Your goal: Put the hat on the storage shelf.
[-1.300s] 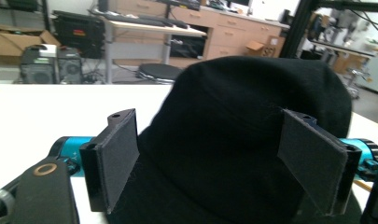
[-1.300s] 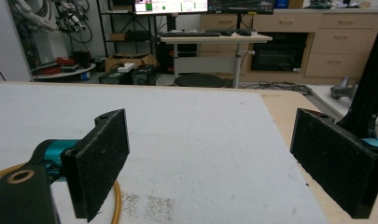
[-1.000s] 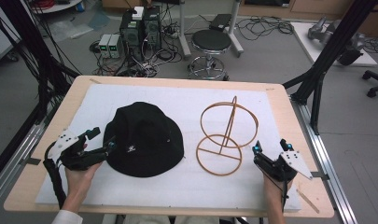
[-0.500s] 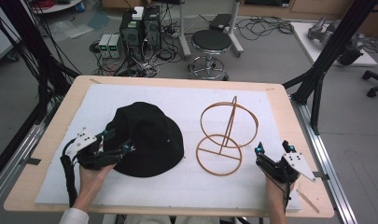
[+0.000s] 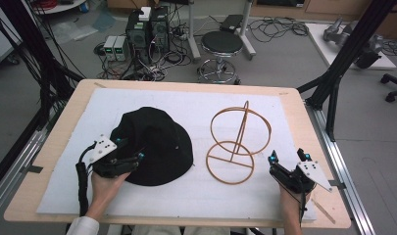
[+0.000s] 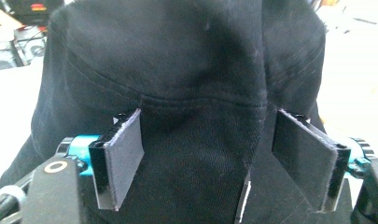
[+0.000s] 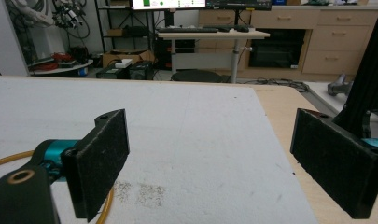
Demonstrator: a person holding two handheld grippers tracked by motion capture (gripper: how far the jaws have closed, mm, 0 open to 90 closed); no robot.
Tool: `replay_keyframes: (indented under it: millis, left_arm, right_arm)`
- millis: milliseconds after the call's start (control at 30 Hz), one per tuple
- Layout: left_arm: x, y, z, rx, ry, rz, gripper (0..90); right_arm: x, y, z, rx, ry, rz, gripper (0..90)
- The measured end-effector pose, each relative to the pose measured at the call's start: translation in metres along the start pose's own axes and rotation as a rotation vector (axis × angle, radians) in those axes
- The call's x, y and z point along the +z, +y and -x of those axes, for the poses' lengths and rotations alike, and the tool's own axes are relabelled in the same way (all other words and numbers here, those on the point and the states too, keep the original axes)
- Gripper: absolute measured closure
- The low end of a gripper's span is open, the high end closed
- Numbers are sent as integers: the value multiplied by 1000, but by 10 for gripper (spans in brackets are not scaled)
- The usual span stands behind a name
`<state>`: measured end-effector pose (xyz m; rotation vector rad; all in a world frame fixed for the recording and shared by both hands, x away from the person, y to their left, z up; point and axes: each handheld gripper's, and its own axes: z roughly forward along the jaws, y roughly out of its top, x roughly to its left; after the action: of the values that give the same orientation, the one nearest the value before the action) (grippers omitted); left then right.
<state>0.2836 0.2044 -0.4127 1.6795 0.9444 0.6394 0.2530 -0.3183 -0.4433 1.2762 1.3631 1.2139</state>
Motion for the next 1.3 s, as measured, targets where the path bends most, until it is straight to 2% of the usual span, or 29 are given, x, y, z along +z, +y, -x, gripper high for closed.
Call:
replay_keyframes:
  millis: [100,133,233,367,500,600,667,767,800,900,1000,1133,1300]
  left_arm:
    - [4,-1,5,17,37,-13,277]
    - [6,-1,7,22,58,-13,312]
    - [9,-1,11,14,110,-17,380]
    - [11,-1,10,1,118,-19,434]
    - [12,0,9,-27,114,-19,456]
    - [13,-1,9,-24,102,-24,527]
    - [13,-1,8,-32,89,-27,541]
    - [13,-1,7,-39,70,-23,630]
    - [13,-1,7,-34,62,-22,722]
    - [14,-1,9,-13,66,-11,762]
    - [14,-2,8,-17,63,-9,828]
    - [13,-1,9,-10,62,-7,863]
    - [13,-2,9,-2,60,-3,866]
  right_arm:
    - [0,0,0,3,0,-4,109]
    - [0,0,0,2,-1,-6,109]
    - [0,0,0,5,-1,-7,109]
    - [1,-1,0,0,0,-14,109]
    - [1,-1,0,1,0,-11,109]
    - [1,-1,0,-1,-2,-12,109]
    - [1,-1,0,-4,-2,-13,109]
    - [2,-1,0,-10,-4,-17,109]
    - [2,-1,-1,-6,-4,-19,109]
    - [1,-1,-1,-6,-4,-20,109]
    - [2,-1,0,-7,-7,-19,109]
    - [2,-1,0,-8,-6,-20,109]
    - [2,-1,0,-9,-3,-18,109]
